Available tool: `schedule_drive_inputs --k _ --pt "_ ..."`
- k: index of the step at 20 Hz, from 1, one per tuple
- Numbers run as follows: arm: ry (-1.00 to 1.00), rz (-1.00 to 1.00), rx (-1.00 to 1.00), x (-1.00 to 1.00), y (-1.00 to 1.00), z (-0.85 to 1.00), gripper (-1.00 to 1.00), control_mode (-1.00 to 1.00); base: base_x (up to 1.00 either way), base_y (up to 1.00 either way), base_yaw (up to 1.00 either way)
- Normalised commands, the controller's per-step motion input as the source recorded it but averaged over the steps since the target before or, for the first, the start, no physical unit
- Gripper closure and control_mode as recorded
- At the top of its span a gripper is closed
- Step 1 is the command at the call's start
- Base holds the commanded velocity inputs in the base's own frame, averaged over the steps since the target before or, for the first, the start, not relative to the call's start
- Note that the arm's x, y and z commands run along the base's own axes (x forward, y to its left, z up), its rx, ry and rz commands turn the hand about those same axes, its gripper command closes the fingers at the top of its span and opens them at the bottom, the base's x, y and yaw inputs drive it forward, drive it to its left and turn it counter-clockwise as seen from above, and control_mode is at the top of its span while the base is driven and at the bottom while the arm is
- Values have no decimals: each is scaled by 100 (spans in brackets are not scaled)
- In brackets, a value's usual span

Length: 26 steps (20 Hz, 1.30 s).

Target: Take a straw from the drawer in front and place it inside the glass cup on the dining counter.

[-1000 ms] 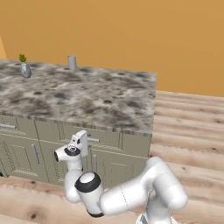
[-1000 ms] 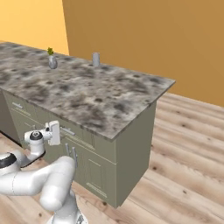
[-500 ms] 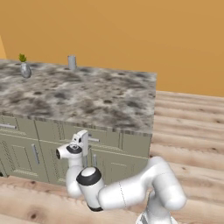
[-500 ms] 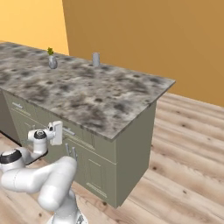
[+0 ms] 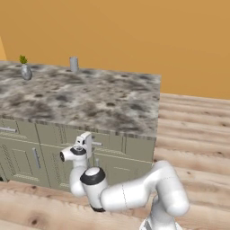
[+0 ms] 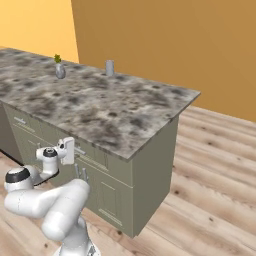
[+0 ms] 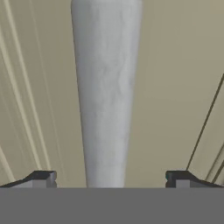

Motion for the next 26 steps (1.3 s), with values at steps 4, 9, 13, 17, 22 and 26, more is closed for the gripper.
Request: schedule_drive_inputs --k 4,9,13,17,22,26 --pt "-13 0 -13 11 0 -58 -100 -100 0 0 0" --pt "-12 0 -14 17 7 -61 -100 -100 0 0 0" --pt "-16 0 -17 7 20 -49 100 -100 0 0 0" --pt "-16 0 -13 -11 35 -10 100 -100 0 0 0" --pt "-13 0 -6 -68 45 0 100 -100 0 0 0" --pt "-9 0 -4 -94 52 0 100 -100 0 0 0"
